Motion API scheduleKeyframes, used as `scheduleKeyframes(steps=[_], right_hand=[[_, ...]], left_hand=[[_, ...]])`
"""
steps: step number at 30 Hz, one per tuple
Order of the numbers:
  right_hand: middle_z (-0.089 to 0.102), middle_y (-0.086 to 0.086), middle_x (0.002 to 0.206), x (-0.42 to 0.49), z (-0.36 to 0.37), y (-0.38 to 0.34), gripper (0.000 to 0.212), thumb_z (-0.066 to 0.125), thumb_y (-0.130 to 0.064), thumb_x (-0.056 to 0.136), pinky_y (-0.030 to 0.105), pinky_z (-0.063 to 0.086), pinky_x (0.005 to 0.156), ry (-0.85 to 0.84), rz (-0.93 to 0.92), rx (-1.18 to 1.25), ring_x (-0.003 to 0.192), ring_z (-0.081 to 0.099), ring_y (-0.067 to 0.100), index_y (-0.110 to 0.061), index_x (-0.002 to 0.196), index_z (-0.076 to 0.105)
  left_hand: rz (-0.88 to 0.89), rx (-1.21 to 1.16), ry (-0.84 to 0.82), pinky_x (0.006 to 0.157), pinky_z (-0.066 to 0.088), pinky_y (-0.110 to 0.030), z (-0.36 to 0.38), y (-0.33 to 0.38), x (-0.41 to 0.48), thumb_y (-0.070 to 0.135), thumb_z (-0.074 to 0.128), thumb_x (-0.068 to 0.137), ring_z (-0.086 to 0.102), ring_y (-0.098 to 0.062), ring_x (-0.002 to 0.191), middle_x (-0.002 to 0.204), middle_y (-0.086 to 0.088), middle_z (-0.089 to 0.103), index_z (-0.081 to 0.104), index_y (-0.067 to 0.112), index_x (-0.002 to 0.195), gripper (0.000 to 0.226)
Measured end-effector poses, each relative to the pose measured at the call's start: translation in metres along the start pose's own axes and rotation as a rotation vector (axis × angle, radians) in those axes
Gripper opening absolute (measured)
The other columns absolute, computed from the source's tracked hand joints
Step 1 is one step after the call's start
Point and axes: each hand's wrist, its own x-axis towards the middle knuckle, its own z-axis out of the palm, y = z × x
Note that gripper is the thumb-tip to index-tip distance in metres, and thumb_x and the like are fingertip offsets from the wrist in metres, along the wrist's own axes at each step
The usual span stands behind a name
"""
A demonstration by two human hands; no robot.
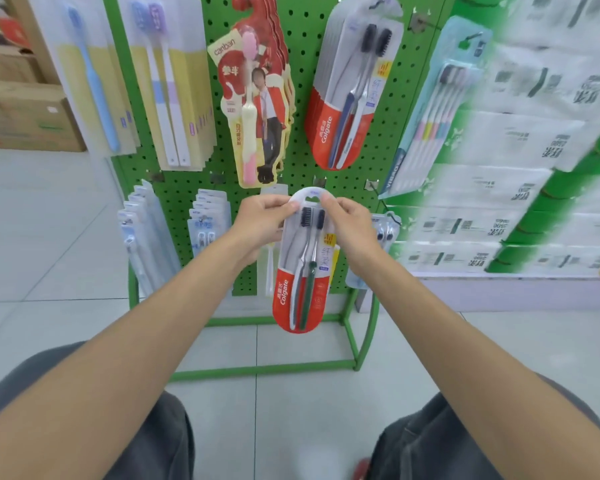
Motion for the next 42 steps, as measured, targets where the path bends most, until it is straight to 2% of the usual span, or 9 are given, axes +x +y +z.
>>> scheduleKeyframes(steps=[4,10,19,24,28,31,34,37,42], right_hand=[[0.061,0.032,0.113,-0.015,0.009,0.019,0.088,0.055,-0.07,0.083,0.056,0.047,0.097,-0.113,0.157,0.122,0.106,0.059,0.048,0.012,0.116,0.057],[0.071,0.015,0.11,-0.052,0.01,0.058,0.024,0.069,-0.024,0.089,0.044,0.053,0.096,-0.532,0.349,0.185,0.093,0.069,0.026,-0.009,0.109,0.065],[0.074,0.006,0.102,-0.087,-0.013,0.089,0.027,0.069,-0.005,0.087,0.028,0.058,0.081,-0.655,0.355,0.091,0.093,0.071,0.02,-0.007,0.114,0.067],[0.075,-0.003,0.095,-0.093,-0.015,0.09,0.027,0.078,-0.009,0.081,0.031,0.059,0.081,-0.509,0.23,-0.117,0.086,0.072,0.013,-0.023,0.102,0.068],[0.064,0.004,0.08,-0.099,-0.006,0.088,0.029,0.065,-0.022,0.079,0.045,0.056,0.071,-0.459,-0.046,-0.494,0.073,0.063,0.022,-0.024,0.104,0.049],[0.045,-0.004,0.072,-0.103,0.001,0.083,0.07,0.054,-0.008,0.083,0.033,0.045,0.061,-0.501,-0.084,-0.461,0.061,0.044,0.012,-0.034,0.142,0.026],[0.057,0.0,0.107,-0.1,0.002,0.081,0.099,0.067,-0.02,0.087,0.025,0.051,0.079,-0.556,0.01,-0.378,0.086,0.059,0.01,-0.033,0.155,-0.003],[0.056,-0.006,0.124,-0.099,0.001,0.08,0.098,0.083,-0.031,0.075,0.012,0.05,0.079,-0.607,0.03,-0.283,0.1,0.059,0.002,-0.039,0.147,0.018],[0.064,-0.008,0.108,-0.093,0.009,0.089,0.079,0.085,-0.016,0.072,0.033,0.056,0.088,-0.54,0.084,-0.25,0.096,0.066,0.009,-0.029,0.132,0.036]], left_hand=[[-0.094,-0.174,0.084,0.079,0.06,-0.034,-0.003,-0.003,-0.005,0.015,0.064,0.094,0.072,-0.02,0.09,0.104,-0.008,0.074,0.068,0.007,0.11,0.018],[-0.158,-0.211,0.217,0.086,0.059,-0.035,-0.024,-0.008,-0.008,0.016,0.067,0.092,0.073,-0.019,0.092,0.103,-0.007,0.074,0.067,0.008,0.107,0.017],[-0.145,-0.023,0.216,0.097,0.053,-0.036,-0.017,-0.025,-0.017,0.024,0.06,0.098,0.065,-0.02,0.108,0.118,-0.005,0.069,0.067,0.013,0.102,0.014],[-0.1,0.163,0.014,0.109,0.041,-0.041,0.004,-0.019,-0.033,0.067,0.046,0.091,0.05,-0.013,0.125,0.138,0.01,0.05,0.051,0.021,0.14,0.068],[-0.066,0.258,-0.077,0.105,0.045,-0.043,0.013,-0.023,-0.038,0.083,0.064,0.063,0.051,-0.014,0.123,0.138,0.008,0.046,0.031,0.019,0.15,0.112],[-0.011,0.123,-0.038,0.09,0.054,-0.035,0.019,-0.025,-0.038,0.045,0.069,0.087,0.055,-0.009,0.104,0.132,0.007,0.037,0.001,0.024,0.156,0.099],[0.054,0.076,0.033,0.102,0.047,-0.047,0.018,-0.029,-0.034,0.037,0.056,0.098,0.047,-0.019,0.127,0.15,0.001,0.035,0.021,0.033,0.151,0.064],[0.077,0.0,0.058,0.092,0.05,-0.043,0.017,-0.035,-0.031,0.032,0.038,0.105,0.059,-0.017,0.109,0.131,-0.004,0.06,0.051,0.027,0.132,0.03],[0.023,-0.123,0.099,0.079,0.057,-0.04,0.013,-0.036,-0.034,0.03,0.031,0.108,0.068,-0.017,0.083,0.094,0.0,0.07,0.06,0.026,0.1,0.03]])
